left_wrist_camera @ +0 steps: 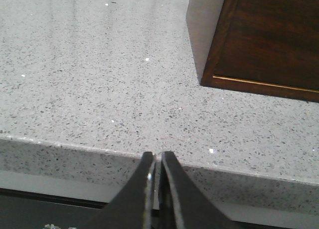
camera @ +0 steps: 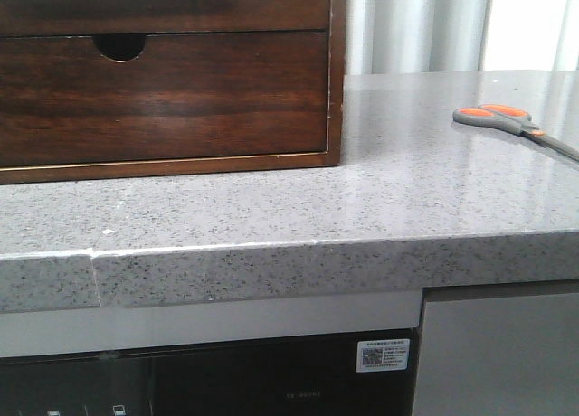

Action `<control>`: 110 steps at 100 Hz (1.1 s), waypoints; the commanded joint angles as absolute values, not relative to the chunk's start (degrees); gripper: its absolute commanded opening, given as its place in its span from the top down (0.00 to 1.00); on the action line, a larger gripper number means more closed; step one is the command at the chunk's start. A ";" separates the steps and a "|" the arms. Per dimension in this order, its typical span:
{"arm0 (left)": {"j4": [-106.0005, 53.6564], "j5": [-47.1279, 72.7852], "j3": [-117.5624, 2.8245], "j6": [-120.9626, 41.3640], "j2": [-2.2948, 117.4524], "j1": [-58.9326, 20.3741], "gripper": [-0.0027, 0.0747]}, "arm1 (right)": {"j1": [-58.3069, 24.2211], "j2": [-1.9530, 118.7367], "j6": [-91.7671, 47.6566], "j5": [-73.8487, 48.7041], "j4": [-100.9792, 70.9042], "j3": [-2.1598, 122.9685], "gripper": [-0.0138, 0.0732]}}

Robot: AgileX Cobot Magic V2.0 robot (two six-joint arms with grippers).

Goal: Put scissors in drawer with both arms

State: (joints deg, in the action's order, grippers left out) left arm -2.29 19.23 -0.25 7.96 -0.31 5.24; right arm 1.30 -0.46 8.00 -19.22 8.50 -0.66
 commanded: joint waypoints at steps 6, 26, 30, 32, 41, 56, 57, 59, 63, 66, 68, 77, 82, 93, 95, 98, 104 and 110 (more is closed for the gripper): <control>-2.77 17.20 0.95 8.47 -2.20 5.39 0.99 | 1.76 -2.13 7.53 -17.93 8.67 -2.52 0.90; -2.77 17.20 0.95 8.47 -2.20 5.39 0.99 | 1.76 -2.13 7.53 -18.03 8.67 -2.52 0.90; -2.77 17.20 0.95 8.47 -2.20 5.39 0.99 | 1.76 -2.13 7.53 -18.03 8.67 -2.52 0.90; -2.62 17.20 0.95 8.47 -2.20 5.39 0.99 | 1.76 -2.13 7.53 -18.03 8.67 -2.52 0.90; -1.88 17.20 0.95 8.47 -2.20 5.39 0.99 | 1.76 -2.13 7.53 -18.03 8.67 -2.52 0.90; -1.88 17.20 0.95 8.47 -2.20 5.39 0.99 | 1.76 -2.13 7.53 -18.03 8.67 -2.52 0.90; -1.88 17.20 0.95 8.47 -2.20 5.39 0.99 | 1.76 -2.13 7.53 -18.03 8.67 -2.52 0.90; -1.88 17.20 0.95 8.47 -2.20 5.39 0.99 | 1.76 -2.13 7.53 -18.03 8.67 -2.52 0.90; -1.88 17.20 0.95 8.47 -2.20 5.39 0.99 | 1.76 -2.13 7.53 -18.03 8.67 -2.52 0.90; -1.64 16.92 0.95 8.47 -2.20 5.39 0.99 | 1.76 -2.13 7.53 -18.03 8.67 -2.52 0.90; -1.51 16.76 0.95 8.47 -2.20 5.39 0.99 | 1.76 -2.13 7.53 -18.03 8.67 -2.52 0.90; 0.99 14.85 0.95 8.47 -2.20 5.39 0.99 | 1.76 -2.13 7.53 -18.03 10.00 -2.52 0.90; 2.37 13.31 0.95 8.47 -2.20 5.39 0.99 | 1.76 -2.13 7.53 -17.52 10.00 -2.52 0.90; 3.55 11.39 0.95 8.47 -2.20 5.39 0.99 | 1.76 -2.13 7.53 -14.85 10.00 -2.52 0.90; 3.55 11.39 0.95 8.47 -2.20 5.39 0.99 | 1.76 -2.13 7.53 -14.57 10.00 -2.52 0.90; 3.28 11.39 0.95 8.47 -2.20 5.39 0.99 | 1.76 -2.13 7.53 -14.17 10.00 -2.52 0.90; 3.14 11.24 0.95 8.47 -2.20 5.39 0.99 | 1.76 -2.13 7.53 -14.11 10.24 -2.52 0.90; 3.71 10.27 0.95 8.47 -2.20 5.39 0.99 | 1.76 -2.13 7.53 -13.80 10.24 -2.52 0.90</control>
